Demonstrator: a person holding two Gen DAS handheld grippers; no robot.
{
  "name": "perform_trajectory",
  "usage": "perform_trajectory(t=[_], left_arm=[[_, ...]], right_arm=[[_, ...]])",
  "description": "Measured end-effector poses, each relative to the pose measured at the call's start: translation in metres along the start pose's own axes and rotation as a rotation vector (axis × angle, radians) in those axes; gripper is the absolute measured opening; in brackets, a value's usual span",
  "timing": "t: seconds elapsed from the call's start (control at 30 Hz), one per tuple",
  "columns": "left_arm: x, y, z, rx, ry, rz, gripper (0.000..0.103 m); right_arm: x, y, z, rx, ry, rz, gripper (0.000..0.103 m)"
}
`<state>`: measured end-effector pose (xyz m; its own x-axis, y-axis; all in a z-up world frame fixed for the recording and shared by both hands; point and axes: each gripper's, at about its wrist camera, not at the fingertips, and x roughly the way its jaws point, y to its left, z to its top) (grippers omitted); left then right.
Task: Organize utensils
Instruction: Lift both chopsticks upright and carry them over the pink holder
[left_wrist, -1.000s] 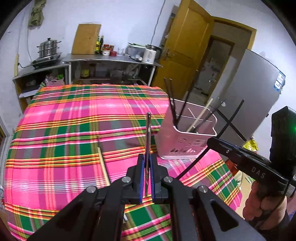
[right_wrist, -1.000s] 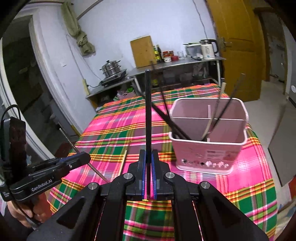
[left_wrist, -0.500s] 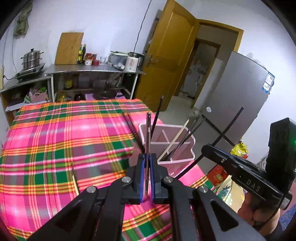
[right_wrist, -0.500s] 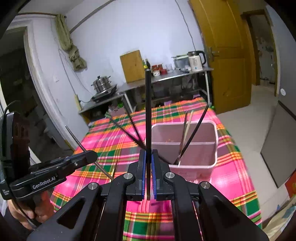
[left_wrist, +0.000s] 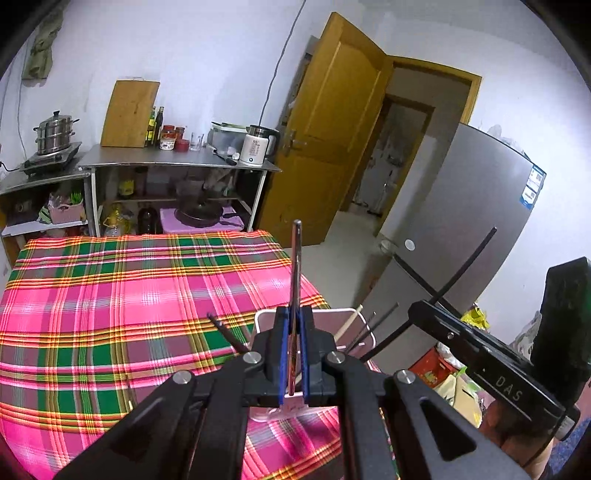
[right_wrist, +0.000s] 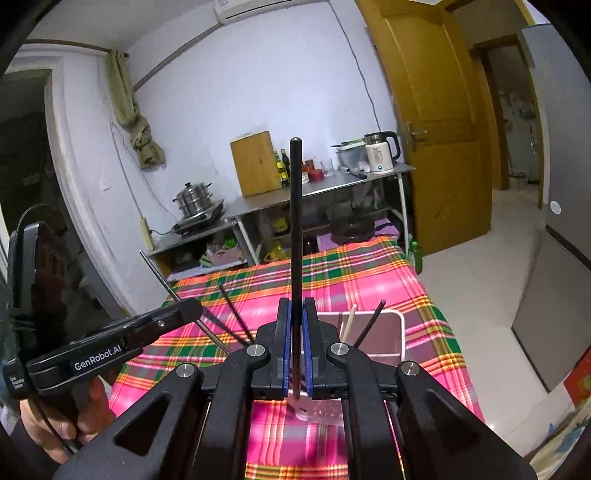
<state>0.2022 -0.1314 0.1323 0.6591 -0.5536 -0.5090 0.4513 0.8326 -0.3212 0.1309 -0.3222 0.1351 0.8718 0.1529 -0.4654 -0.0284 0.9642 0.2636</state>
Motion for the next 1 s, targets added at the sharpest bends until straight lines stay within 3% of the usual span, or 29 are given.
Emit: perform_trajectory(t=[0.5, 1.0], left_arm=[[0.026, 0.004, -0.001, -0.013, 0.022, 0.019, 0.006], [0.05, 0.014, -0.024, -0.025, 0.089, 0.034, 0.006]], right_arm=[[0.009, -0.007, 0.009, 0.002, -0.019, -0.017, 0.005], [0.034, -0.013, -0.013, 0.013, 0.06, -0.027, 0.005]])
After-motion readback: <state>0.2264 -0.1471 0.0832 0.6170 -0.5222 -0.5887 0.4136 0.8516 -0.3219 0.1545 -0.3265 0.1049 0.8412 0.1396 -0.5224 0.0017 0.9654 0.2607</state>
